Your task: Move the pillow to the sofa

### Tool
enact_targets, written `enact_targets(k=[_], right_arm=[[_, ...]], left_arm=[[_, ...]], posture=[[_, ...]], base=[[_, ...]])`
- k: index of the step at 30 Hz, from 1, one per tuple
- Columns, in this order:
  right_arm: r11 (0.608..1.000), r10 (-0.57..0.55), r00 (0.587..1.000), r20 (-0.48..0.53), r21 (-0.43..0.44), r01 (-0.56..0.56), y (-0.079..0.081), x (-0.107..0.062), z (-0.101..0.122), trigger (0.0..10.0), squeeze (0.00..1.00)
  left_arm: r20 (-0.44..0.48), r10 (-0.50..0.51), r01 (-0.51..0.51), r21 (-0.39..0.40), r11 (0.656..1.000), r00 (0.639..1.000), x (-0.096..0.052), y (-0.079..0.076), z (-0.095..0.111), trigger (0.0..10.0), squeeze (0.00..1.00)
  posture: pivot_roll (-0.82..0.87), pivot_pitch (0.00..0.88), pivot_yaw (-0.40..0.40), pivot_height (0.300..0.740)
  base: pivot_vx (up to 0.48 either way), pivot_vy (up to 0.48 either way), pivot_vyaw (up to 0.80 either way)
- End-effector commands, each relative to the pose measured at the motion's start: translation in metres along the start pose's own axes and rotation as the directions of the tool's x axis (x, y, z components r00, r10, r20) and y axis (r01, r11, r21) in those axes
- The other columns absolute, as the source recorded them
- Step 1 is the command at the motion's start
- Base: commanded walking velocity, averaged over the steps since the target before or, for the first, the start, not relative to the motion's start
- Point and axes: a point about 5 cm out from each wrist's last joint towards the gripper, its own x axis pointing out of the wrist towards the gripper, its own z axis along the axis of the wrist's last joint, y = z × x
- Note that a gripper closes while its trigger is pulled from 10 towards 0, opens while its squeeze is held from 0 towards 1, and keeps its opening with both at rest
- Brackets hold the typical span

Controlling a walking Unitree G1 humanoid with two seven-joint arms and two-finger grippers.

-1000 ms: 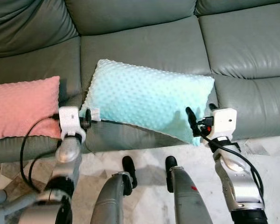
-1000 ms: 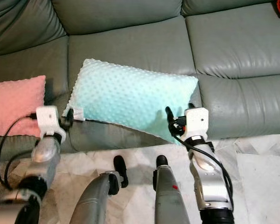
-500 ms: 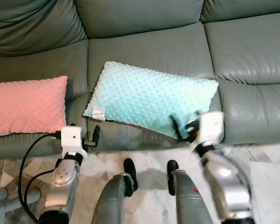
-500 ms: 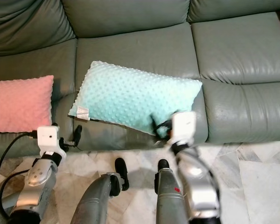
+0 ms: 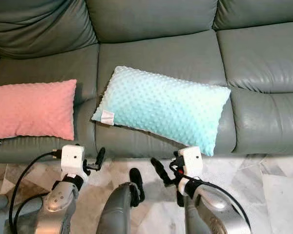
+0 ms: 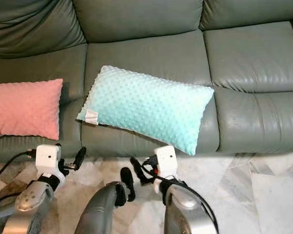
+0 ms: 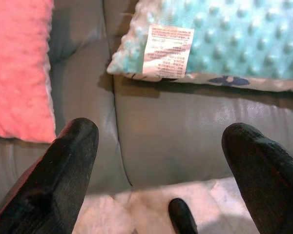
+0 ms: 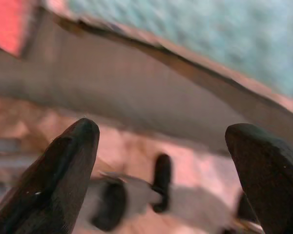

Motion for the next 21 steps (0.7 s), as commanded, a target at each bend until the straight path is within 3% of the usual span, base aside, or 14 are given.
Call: enact_targets(k=[1,2,5,6,7,10,11,12,13,14,16,21], right_arm=[[1.0,-0.014,0.998,-0.069,0.016,0.015,-0.016,-0.001,-0.024,10.0,1.0],[1.0,-0.014,0.998,-0.069,0.016,0.015,-0.016,-0.001,-0.024,10.0,1.0],[0.999,-0.038,0.996,-0.08,0.012,0.039,-0.035,0.003,-0.027,10.0,1.0],[0.999,-0.038,0.996,-0.08,-0.007,0.038,-0.041,0.006,-0.027,10.0,1.0],[0.999,-0.04,0.996,-0.076,-0.022,0.038,-0.052,0.01,-0.026,10.0,1.0],[0.999,-0.035,0.998,-0.053,-0.041,0.033,-0.064,0.015,-0.021,10.0,1.0],[0.999,-0.031,0.999,-0.04,-0.045,0.029,-0.066,0.017,-0.018,10.0,0.89],[0.997,-0.045,0.999,-0.025,-0.058,0.043,-0.074,0.022,-0.013,10.0,0.54],[0.997,-0.047,0.999,-0.022,-0.063,0.046,-0.076,0.024,-0.011,10.0,0.54],[0.996,-0.046,0.999,-0.019,-0.075,0.044,-0.077,0.025,-0.01,10.0,0.05],[0.984,-0.08,0.997,-0.011,-0.164,0.077,-0.086,0.03,0.0,10.0,0.0],[0.963,-0.108,0.993,0.039,-0.245,0.114,-0.097,0.036,0.019,10.0,0.0]], left_arm=[[-0.082,0.005,-0.006,-0.01,1.0,0.997,-0.013,0.006,-0.013,10.0,1.0],[-0.082,0.005,-0.006,-0.01,1.0,0.997,-0.013,0.006,-0.013,10.0,1.0],[-0.097,-0.018,0.017,-0.013,1.0,0.995,-0.018,0.005,-0.009,10.0,1.0],[-0.104,-0.027,0.026,-0.012,1.0,0.994,-0.019,0.004,-0.009,10.0,0.95],[-0.117,-0.04,0.039,-0.011,0.999,0.992,-0.023,0.004,-0.008,10.0,0.0],[-0.132,-0.054,0.055,-0.002,0.999,0.99,-0.027,0.004,-0.007,10.0,0.0],[-0.135,-0.058,0.058,-0.003,0.998,0.989,-0.028,0.004,-0.006,10.0,0.0],[-0.146,-0.062,0.063,0.001,0.998,0.987,-0.031,0.005,-0.006,10.0,0.0],[-0.15,-0.062,0.063,0.003,0.998,0.987,-0.032,0.006,-0.006,10.0,0.0],[-0.152,-0.061,0.063,0.004,0.998,0.986,-0.033,0.006,-0.005,10.0,0.0],[-0.158,-0.064,0.066,0.009,0.998,0.985,-0.034,0.007,-0.004,10.0,0.0],[-0.167,-0.065,0.069,0.015,0.998,0.984,-0.035,0.008,-0.002,10.0,0.0]], posture=[[-0.1,0.519,0.19,0.74],[-0.1,0.519,0.19,0.74],[-0.07,0.541,0.207,0.74],[-0.07,0.545,0.21,0.74],[-0.05,0.557,0.22,0.74],[-0.03,0.567,0.23,0.74],[-0.03,0.571,0.233,0.74],[-0.02,0.58,0.241,0.74],[-0.02,0.58,0.241,0.74],[-0.01,0.582,0.246,0.74],[0.0,0.583,0.248,0.74],[0.0,0.579,0.247,0.74]], base=[[0.0,0.0,0.0],[0.0,0.0,0.0],[0.0,0.0,0.0],[0.0,0.0,0.0],[0.0,0.0,0.0],[0.0,0.0,0.0],[0.0,0.0,0.0],[0.0,0.0,0.0],[0.0,0.0,0.0],[0.0,0.0,0.0],[0.0,0.0,0.0],[0.0,0.0,0.0]])
